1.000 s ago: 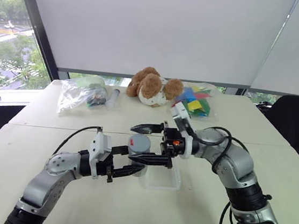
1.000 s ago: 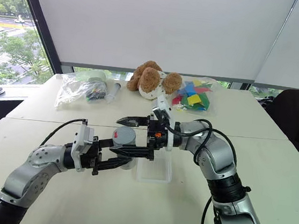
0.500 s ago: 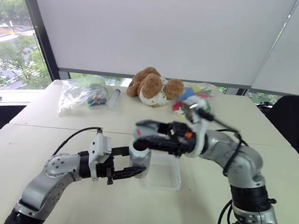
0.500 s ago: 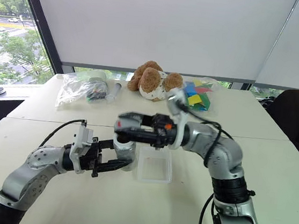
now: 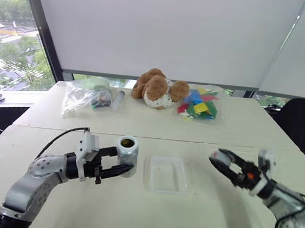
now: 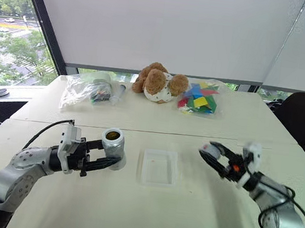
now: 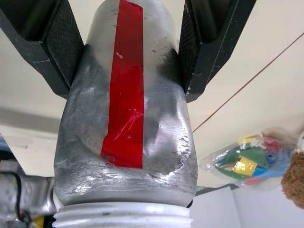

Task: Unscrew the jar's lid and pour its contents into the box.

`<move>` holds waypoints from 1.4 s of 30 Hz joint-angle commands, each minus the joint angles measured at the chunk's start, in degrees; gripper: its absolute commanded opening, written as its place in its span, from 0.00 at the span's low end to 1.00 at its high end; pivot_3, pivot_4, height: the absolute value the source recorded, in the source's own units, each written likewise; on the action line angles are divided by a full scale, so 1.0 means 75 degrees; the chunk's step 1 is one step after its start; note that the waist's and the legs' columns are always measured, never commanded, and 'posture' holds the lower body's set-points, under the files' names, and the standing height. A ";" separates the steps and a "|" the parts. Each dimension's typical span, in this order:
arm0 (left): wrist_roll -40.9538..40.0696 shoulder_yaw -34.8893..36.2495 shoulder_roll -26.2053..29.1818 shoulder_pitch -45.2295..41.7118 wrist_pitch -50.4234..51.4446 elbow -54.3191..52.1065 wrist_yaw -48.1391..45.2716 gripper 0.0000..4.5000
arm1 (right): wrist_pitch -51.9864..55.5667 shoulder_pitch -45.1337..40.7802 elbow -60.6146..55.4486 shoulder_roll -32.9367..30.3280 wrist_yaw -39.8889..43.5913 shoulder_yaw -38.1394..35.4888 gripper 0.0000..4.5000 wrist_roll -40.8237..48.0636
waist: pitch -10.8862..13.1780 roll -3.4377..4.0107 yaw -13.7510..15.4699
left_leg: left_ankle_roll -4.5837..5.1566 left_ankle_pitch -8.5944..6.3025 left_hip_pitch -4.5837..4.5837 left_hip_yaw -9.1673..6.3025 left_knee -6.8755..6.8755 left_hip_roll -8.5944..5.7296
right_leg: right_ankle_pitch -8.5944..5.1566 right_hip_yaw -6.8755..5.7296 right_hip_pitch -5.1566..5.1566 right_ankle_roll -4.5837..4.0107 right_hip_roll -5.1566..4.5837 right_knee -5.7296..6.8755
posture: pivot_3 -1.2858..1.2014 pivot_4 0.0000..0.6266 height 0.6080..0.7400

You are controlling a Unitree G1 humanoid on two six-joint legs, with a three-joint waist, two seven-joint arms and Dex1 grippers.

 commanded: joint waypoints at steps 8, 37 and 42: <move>-0.0111 0.0109 -0.0008 -0.0460 -0.0026 0.0259 -0.0110 0.47 | -0.1749 -0.0096 0.2311 0.0226 -0.0180 -0.0491 0.63 -0.0335 | 0.0000 0.0003 -0.0054 | -0.0002 0.0002 0.0009 -0.0010 -0.0003 0.0005 | 0.0001 0.0004 0.0008 -0.0002 0.0008 0.0000 | 0.52 0.24 1.00; 0.5516 -0.2178 -0.0431 -0.3071 -0.4152 0.3100 0.2103 0.47 | 0.1085 0.2447 -0.4439 -0.0751 -0.0430 -0.0689 0.98 0.1170 | 0.0017 0.0002 0.0181 | -0.0001 0.0001 -0.0007 -0.0021 0.0008 -0.0001 | -0.0001 0.0006 0.0021 0.0004 -0.0008 -0.0028 | 0.52 0.24 1.00; 0.7475 -0.2571 -0.0699 -0.3575 -0.6400 0.4266 0.4535 0.47 | 0.1287 0.2621 -0.4523 -0.0593 -0.0824 -0.0873 0.98 0.1355 | 0.0020 -0.0002 0.0136 | -0.0001 0.0001 -0.0005 -0.0015 0.0005 0.0000 | 0.0006 0.0007 0.0016 0.0017 -0.0007 -0.0028 | 0.52 0.24 1.00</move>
